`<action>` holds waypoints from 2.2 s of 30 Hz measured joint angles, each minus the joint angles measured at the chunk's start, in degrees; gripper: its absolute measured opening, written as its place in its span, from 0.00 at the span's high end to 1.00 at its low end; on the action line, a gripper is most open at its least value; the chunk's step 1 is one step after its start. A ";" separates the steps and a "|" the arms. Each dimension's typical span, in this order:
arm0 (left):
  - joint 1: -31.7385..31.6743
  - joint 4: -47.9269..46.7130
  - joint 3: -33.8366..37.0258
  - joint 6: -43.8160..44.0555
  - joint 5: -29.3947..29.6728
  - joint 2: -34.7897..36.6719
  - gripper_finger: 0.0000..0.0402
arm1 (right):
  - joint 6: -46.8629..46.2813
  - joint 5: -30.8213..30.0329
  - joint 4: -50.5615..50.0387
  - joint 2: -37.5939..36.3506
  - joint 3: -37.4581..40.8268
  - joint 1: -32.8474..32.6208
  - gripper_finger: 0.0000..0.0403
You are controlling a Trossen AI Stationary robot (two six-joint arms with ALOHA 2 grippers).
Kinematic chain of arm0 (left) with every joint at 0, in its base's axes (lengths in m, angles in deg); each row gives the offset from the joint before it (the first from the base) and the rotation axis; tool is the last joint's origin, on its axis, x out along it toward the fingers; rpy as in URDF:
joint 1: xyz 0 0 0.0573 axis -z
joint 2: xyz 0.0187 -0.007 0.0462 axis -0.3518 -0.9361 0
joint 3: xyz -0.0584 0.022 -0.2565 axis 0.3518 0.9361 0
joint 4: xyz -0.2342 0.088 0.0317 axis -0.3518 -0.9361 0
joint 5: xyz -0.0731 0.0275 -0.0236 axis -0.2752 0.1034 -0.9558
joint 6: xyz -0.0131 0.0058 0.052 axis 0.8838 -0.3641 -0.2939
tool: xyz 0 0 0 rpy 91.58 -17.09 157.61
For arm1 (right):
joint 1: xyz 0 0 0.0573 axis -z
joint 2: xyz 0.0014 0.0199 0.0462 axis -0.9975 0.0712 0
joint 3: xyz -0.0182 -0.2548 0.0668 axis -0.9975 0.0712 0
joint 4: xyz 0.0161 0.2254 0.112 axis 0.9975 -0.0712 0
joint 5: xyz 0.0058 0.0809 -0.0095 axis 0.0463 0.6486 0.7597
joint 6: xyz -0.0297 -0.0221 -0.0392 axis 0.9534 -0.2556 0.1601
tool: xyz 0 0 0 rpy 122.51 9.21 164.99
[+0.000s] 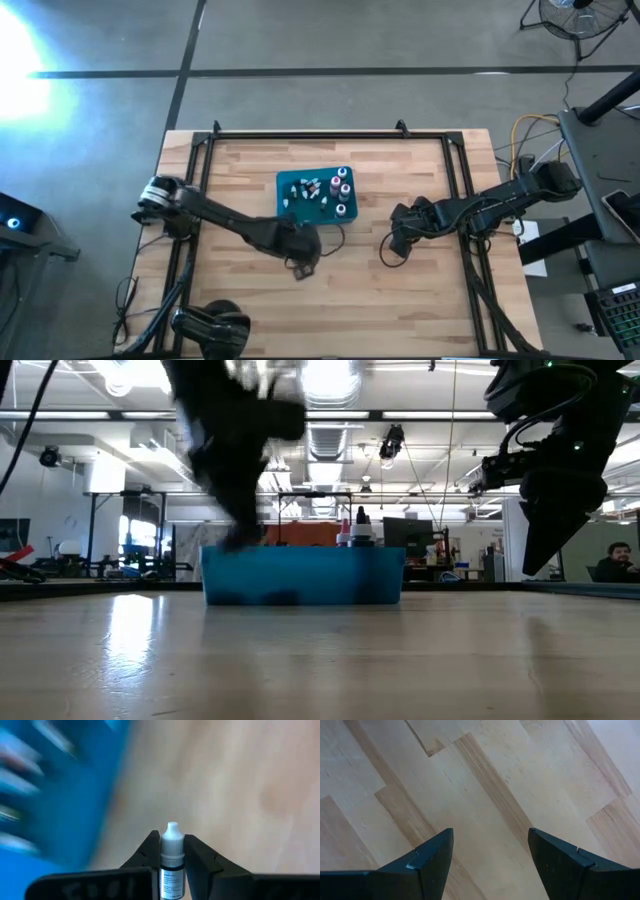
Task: Pick & Place food coloring
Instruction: Put the small dark brown food coloring bottle into the blue bin, then return to Home Position
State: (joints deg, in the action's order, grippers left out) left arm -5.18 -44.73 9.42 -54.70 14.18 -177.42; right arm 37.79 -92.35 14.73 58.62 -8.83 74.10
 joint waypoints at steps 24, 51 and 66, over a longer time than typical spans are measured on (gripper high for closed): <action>-14.09 -12.32 -28.14 -5.82 23.93 6.21 0.56 | -1.66 -0.02 0.28 0.04 -0.10 0.11 0.38; -6.54 33.52 35.91 0.08 6.00 59.74 0.56 | 25.61 36.63 17.56 -31.97 0.00 27.36 0.38; -7.10 32.34 55.09 -5.39 10.76 97.76 0.56 | 19.87 32.95 20.95 -52.84 6.00 33.27 0.38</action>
State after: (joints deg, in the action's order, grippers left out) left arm -12.28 -12.39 64.51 -60.08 24.94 -79.65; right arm 57.67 -59.40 35.68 5.79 -2.84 107.37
